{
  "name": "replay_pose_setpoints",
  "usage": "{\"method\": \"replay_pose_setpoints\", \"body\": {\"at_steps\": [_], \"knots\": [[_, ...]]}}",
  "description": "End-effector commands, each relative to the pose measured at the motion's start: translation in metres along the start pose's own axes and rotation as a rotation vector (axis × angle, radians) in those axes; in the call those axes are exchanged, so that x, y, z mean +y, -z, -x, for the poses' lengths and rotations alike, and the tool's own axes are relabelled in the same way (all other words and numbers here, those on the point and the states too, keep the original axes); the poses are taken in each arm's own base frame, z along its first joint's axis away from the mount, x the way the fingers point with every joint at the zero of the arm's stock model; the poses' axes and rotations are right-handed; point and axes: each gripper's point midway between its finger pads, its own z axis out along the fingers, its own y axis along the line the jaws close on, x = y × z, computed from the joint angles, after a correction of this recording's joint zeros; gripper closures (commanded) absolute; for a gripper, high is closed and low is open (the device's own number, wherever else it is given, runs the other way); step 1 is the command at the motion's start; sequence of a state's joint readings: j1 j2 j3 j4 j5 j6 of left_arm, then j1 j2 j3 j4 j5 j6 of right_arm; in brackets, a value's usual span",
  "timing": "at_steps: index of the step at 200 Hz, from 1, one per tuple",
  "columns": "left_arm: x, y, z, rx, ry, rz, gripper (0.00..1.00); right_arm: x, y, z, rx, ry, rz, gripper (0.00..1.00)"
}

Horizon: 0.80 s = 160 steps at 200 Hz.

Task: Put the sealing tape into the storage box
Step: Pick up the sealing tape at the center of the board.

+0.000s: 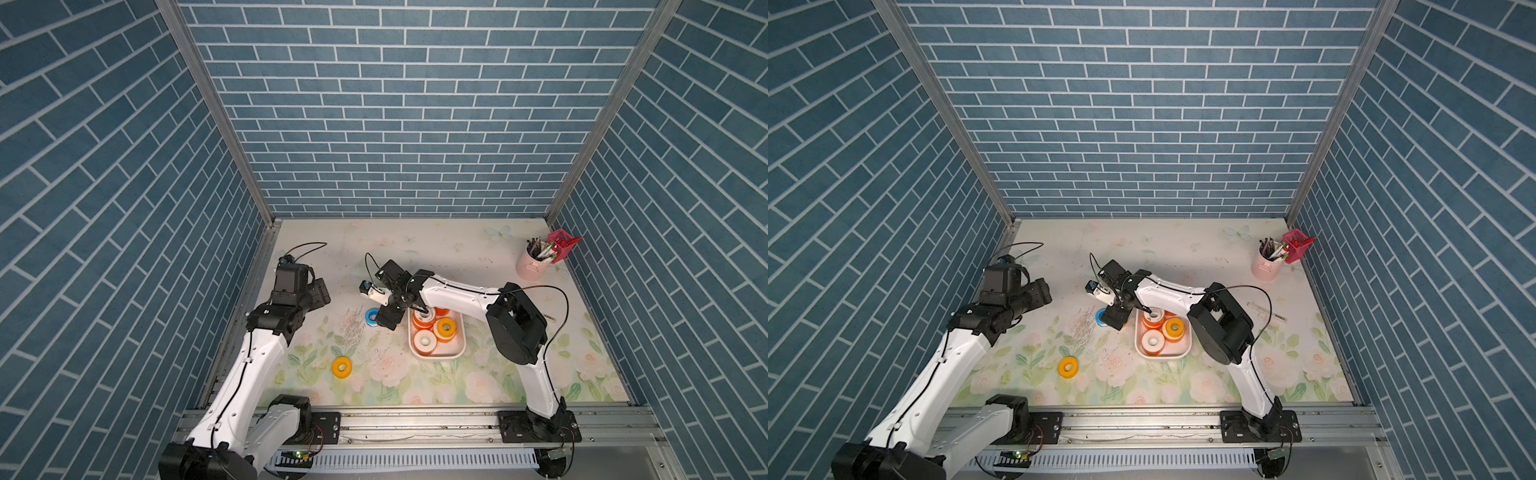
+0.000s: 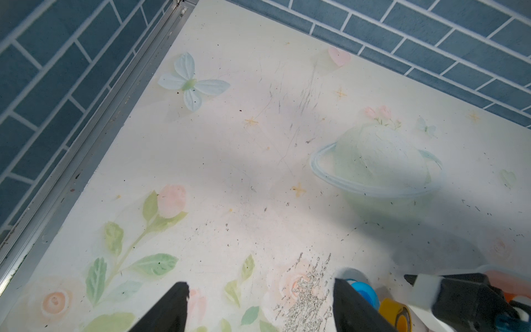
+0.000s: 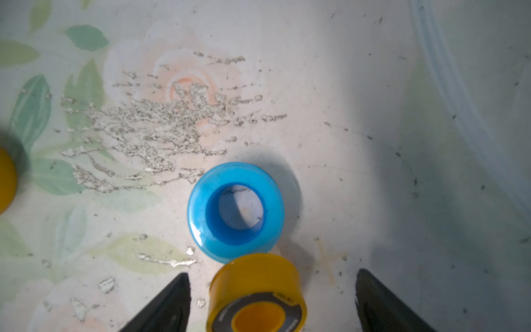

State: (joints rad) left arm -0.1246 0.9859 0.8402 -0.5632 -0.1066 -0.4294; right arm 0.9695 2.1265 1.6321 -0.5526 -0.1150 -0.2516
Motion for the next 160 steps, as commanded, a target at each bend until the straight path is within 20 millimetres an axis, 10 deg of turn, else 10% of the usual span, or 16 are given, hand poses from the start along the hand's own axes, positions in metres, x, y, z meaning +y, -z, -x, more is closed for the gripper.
{"method": "replay_pose_setpoints", "body": {"at_steps": [1,94,160], "knots": [[0.001,-0.003,-0.003,0.008,-0.009,0.000,0.18,0.003,-0.006,-0.014,0.075,0.035,0.028,0.14],[0.000,-0.003,-0.003,0.010,-0.012,-0.008,0.18,0.002,-0.010,-0.023,0.132,0.026,0.021,0.27],[0.000,-0.004,-0.004,0.012,-0.012,-0.008,0.18,0.005,-0.002,-0.016,0.111,0.004,0.036,0.55]]}}
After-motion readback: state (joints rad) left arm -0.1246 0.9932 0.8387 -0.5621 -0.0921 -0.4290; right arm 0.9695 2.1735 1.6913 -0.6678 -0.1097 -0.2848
